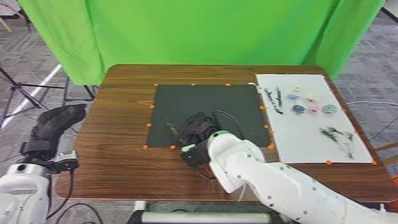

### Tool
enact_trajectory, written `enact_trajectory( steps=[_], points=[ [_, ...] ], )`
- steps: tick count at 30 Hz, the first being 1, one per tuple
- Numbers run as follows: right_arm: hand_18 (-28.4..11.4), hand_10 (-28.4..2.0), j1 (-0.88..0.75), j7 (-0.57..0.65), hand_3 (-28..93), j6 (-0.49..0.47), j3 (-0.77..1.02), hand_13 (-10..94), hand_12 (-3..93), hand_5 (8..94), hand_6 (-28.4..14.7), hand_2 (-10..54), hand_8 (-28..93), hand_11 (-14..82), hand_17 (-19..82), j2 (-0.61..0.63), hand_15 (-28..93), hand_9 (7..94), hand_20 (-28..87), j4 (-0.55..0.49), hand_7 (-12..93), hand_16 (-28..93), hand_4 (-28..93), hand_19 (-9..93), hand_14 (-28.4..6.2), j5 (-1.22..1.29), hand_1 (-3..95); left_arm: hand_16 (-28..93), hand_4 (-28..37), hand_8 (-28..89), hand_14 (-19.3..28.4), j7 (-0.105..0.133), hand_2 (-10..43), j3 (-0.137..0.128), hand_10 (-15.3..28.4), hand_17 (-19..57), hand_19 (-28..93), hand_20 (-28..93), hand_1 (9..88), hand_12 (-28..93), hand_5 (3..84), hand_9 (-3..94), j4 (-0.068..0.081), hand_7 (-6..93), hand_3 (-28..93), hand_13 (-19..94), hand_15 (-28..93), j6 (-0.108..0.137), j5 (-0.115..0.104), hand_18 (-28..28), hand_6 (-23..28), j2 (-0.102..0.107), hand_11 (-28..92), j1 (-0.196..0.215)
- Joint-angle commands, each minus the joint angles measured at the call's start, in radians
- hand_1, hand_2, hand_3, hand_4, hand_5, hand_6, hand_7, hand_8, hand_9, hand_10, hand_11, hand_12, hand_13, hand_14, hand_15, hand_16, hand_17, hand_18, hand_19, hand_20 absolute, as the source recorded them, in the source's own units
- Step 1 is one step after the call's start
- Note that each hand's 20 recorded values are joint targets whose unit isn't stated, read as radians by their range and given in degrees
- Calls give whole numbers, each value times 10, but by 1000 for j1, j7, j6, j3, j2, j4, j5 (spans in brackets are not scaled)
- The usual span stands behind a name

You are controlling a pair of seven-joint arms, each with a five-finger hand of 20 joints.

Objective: Arrange flowers

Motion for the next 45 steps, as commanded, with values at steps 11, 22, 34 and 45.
enact_trajectory(
  steps=[11,22,34,45],
  points=[
    [-97,-129,11,21,481,66,22,937,199,620,-66,-95,118,270,719,-47,680,937,396,28,559,234,-12,886,25,187,681,-46,-236,-69,188,-22,83,-7,162,96,116,134,291,92,453,430,-14,175,604,348,180,-5,0,129,61,3,198,12],
    [-99,-129,12,14,496,90,19,937,204,609,-67,-95,111,254,718,-69,677,937,413,38,570,237,-22,879,27,206,674,-46,-234,-68,189,-30,82,-10,162,96,116,133,291,93,452,425,-17,172,606,348,181,-13,-2,129,62,5,196,16],
    [-100,-129,7,0,511,106,26,937,203,605,-69,-95,108,264,718,-94,681,937,427,62,579,240,-23,879,27,229,664,-46,-234,-67,190,-38,80,-6,161,95,119,133,291,92,449,422,-14,169,608,348,182,-29,-2,131,64,6,195,11],
    [-104,-128,11,-12,512,162,9,937,212,595,-65,-95,107,251,709,-94,678,937,430,54,588,248,-28,885,25,244,660,-45,-232,-66,190,-49,80,-10,162,95,119,132,291,92,447,419,-15,169,606,349,184,-51,3,131,64,0,193,7]
  ],
)
